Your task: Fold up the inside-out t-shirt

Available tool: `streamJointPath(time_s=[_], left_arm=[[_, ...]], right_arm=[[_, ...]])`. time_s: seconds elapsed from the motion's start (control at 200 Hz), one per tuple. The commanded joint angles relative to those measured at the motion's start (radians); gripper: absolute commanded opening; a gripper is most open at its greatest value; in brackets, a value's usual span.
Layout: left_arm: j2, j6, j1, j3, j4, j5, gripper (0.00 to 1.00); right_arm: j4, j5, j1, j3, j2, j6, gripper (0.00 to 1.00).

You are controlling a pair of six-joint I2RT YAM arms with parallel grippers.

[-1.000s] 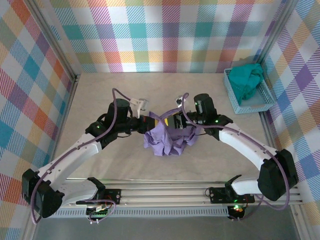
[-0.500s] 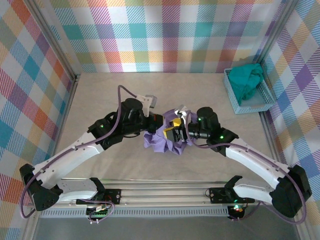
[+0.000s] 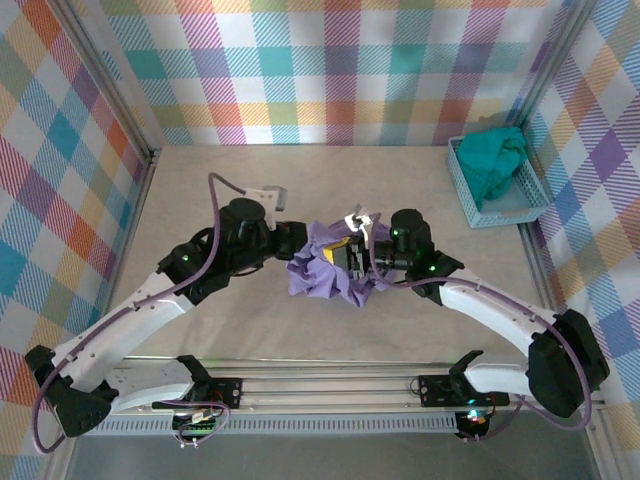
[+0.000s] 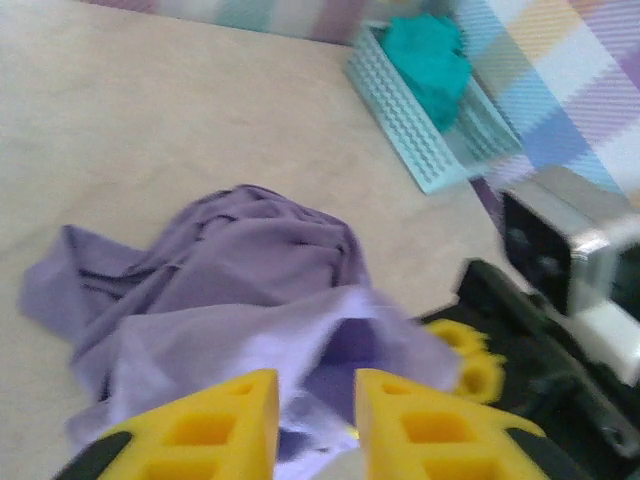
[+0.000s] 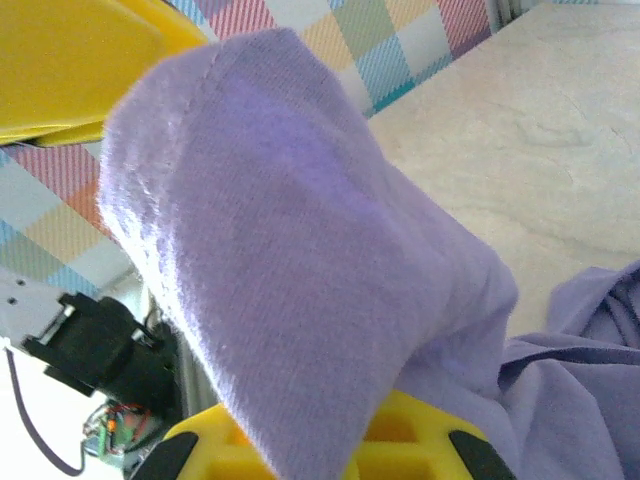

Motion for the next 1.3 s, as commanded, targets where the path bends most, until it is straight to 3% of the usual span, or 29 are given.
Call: streamJointPath(time_s=[0.0, 0.125, 0.32, 0.46, 0.52, 0.615, 0.71, 0.85, 0.985, 1.13, 1.295], left_arm=[[-0.038, 0.029, 0.019, -0.038, -0.045, -0.052, 0.37], [-0.066, 0.026, 0.018, -0.082, -0.046, -0.036, 0.48], [0.014, 0.021, 0.018, -0.081, -0.033, 0.033, 0.49], [0.07, 0.059, 0.028, -0.073, -0.013, 0.04, 0.42], [0.089, 0.072, 0.038, -0.076, 0.021, 0.086, 0.3], [0.104, 0.086, 0.076, -0.083, 0.081, 0.241, 0.09], [0.067, 0.083, 0.127, -0.12, 0.166, 0.44, 0.01], [0.002, 0.089, 0.171, -0.173, 0.253, 0.689, 0.0], [-0.062, 0.046, 0.18, -0.238, 0.396, 0.843, 0.0], [-0.084, 0.03, 0.184, -0.236, 0.401, 0.82, 0.0], [-0.016, -0.006, 0.189, -0.197, 0.374, 0.795, 0.0]], right_arm=[[0.182, -0.087, -0.013, -0.012, 0.02, 0.128, 0.0], [0.216, -0.103, -0.021, -0.001, 0.041, 0.166, 0.0], [0.229, -0.114, -0.034, -0.001, 0.05, 0.182, 0.0], [0.202, -0.142, -0.056, -0.003, 0.026, 0.174, 0.0], [0.176, -0.167, -0.067, -0.001, 0.009, 0.153, 0.0], [0.021, -0.191, -0.095, 0.025, -0.02, 0.043, 0.0], [-0.18, -0.197, -0.153, 0.064, -0.037, -0.056, 0.0], [-0.372, -0.248, -0.215, 0.132, -0.035, -0.137, 0.03], [-0.494, -0.172, -0.222, 0.19, 0.002, -0.14, 0.08], [-0.623, -0.026, -0.22, 0.256, 0.036, -0.118, 0.24], [-0.658, 0.064, -0.209, 0.228, -0.052, -0.151, 0.37]])
